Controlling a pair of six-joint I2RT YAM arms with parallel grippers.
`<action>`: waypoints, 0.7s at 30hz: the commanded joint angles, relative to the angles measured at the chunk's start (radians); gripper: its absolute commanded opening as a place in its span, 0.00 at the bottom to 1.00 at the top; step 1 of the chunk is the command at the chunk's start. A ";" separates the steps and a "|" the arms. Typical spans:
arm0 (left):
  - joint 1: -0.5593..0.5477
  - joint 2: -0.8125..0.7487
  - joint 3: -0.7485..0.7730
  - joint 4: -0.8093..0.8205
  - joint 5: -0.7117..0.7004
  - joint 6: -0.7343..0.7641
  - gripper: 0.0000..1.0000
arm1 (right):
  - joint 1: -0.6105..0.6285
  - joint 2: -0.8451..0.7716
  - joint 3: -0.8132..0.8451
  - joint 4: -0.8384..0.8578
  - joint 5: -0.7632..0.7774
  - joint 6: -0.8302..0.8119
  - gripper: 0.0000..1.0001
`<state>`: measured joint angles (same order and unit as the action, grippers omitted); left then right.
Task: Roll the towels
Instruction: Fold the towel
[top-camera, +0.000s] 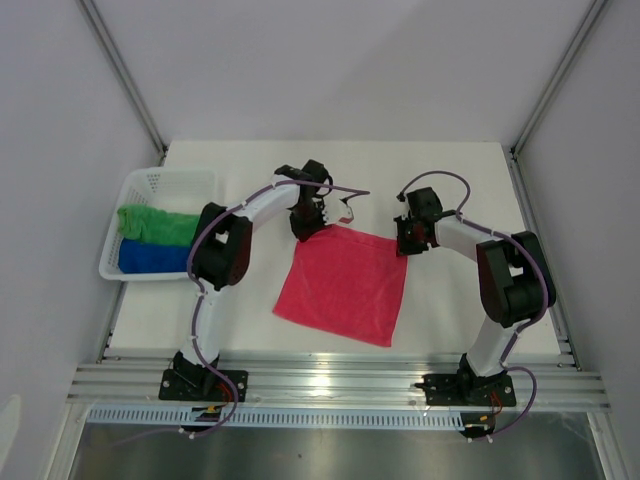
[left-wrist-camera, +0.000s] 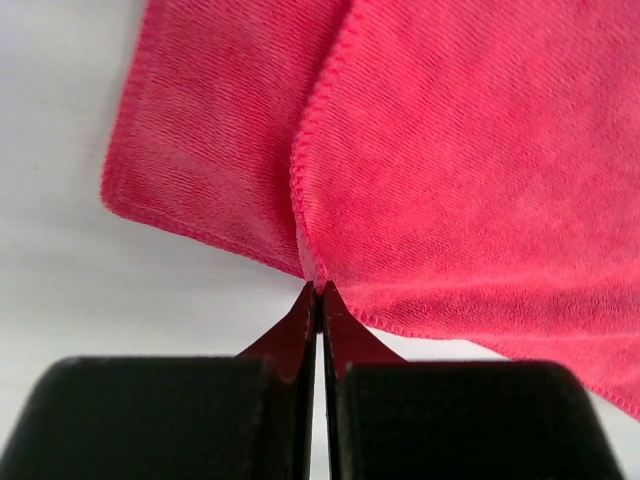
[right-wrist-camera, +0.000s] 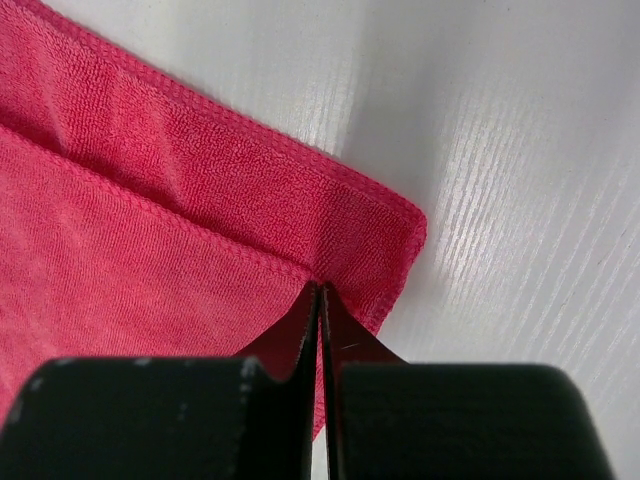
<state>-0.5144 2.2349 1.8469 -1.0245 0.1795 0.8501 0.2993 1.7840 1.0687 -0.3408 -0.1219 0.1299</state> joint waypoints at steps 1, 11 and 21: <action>0.008 -0.064 -0.003 0.066 0.028 -0.106 0.01 | 0.004 -0.038 0.022 -0.027 -0.005 -0.013 0.00; 0.010 -0.106 -0.032 0.095 -0.006 -0.201 0.01 | 0.006 -0.127 0.005 -0.024 -0.015 -0.023 0.00; 0.011 -0.146 -0.031 0.132 -0.052 -0.198 0.01 | -0.008 -0.138 -0.004 -0.044 -0.002 -0.018 0.01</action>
<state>-0.5091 2.1719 1.8194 -0.9245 0.1520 0.6632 0.2989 1.6676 1.0679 -0.3847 -0.1249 0.1261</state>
